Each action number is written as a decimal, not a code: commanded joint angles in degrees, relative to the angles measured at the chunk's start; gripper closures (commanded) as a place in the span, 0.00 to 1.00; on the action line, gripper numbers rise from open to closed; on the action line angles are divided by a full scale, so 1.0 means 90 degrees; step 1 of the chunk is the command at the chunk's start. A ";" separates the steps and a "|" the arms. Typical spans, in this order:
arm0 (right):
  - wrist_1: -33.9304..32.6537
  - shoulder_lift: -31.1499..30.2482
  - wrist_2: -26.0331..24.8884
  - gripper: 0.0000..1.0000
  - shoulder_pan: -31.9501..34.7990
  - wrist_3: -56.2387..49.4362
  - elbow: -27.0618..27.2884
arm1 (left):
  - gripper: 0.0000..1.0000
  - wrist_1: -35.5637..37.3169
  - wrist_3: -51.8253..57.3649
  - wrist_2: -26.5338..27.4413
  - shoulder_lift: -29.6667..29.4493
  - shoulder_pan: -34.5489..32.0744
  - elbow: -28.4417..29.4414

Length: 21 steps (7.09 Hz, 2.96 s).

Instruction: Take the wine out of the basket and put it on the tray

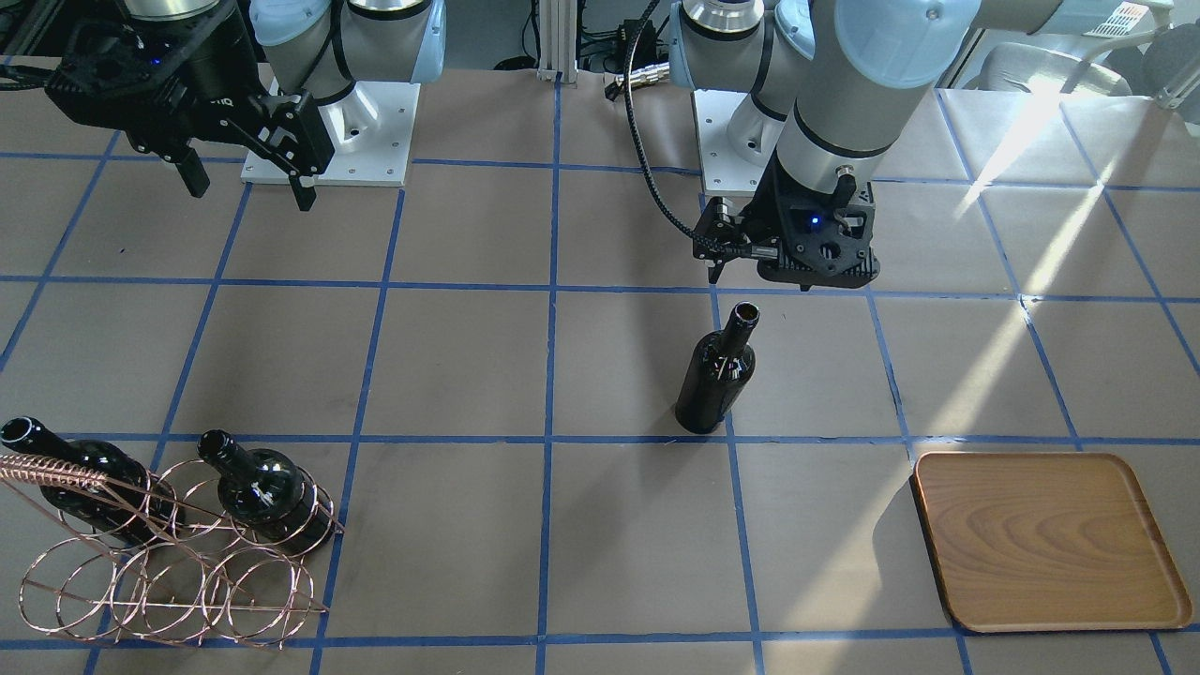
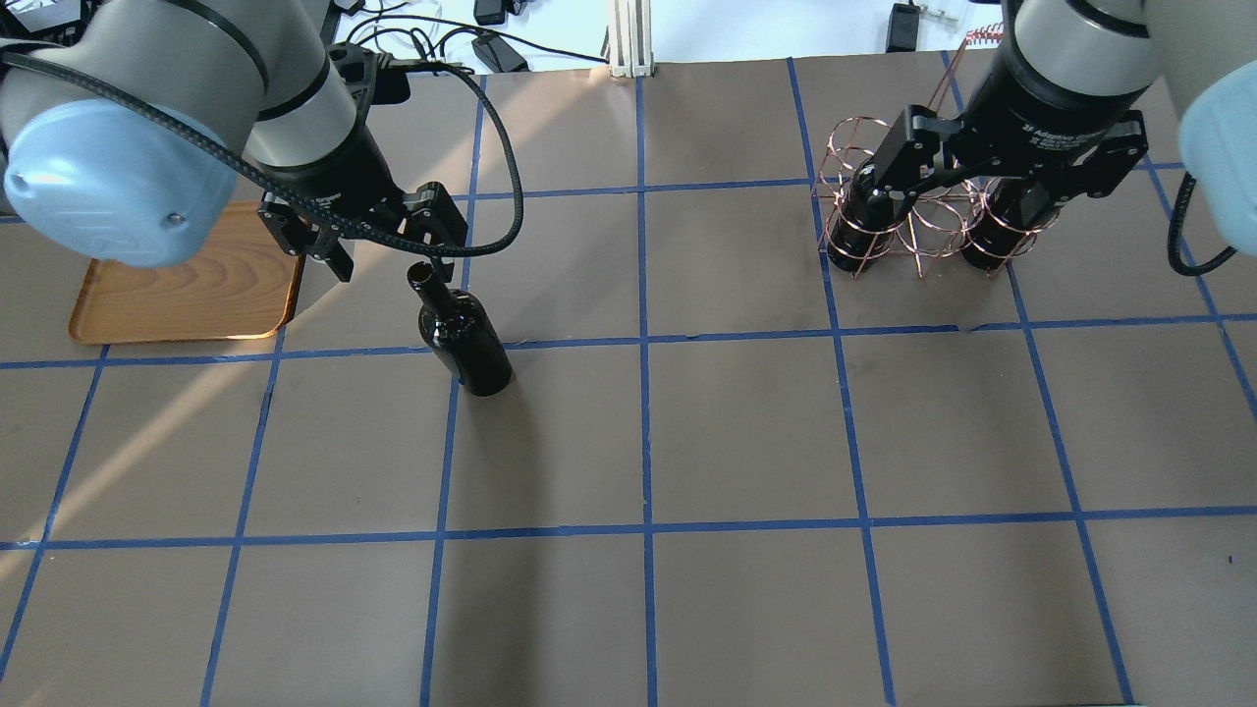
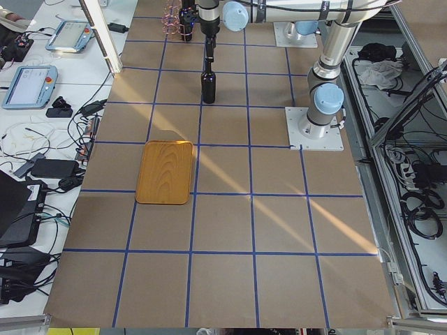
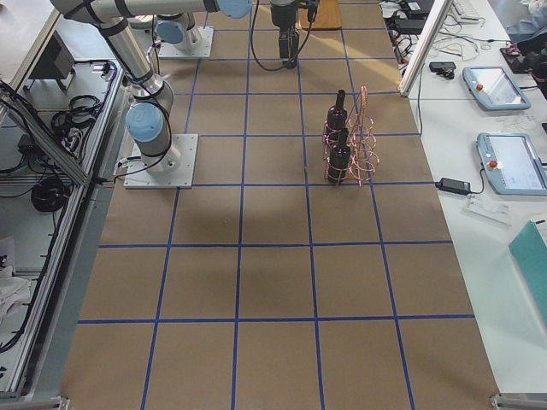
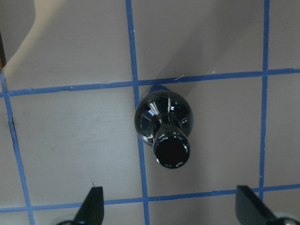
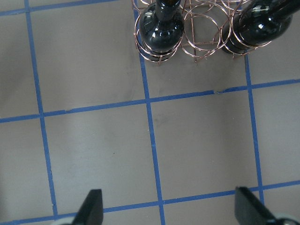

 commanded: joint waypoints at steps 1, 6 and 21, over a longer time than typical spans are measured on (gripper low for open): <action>0.0045 0.0617 -0.0040 0.00 -0.0011 -0.0009 -0.0898 | 0.07 0.0239 -0.0017 -0.0016 -0.0180 -0.0008 -0.0233; -0.0011 0.0659 -0.0002 0.00 -0.0011 0.0011 -0.0894 | 0.28 0.0259 0.0002 -0.0036 -0.0445 -0.0008 -0.0302; 0.0291 0.0933 0.0028 0.00 -0.0050 -0.0204 -0.1139 | 0.29 0.0582 -0.0095 -0.0251 -0.0494 0.0080 -0.0184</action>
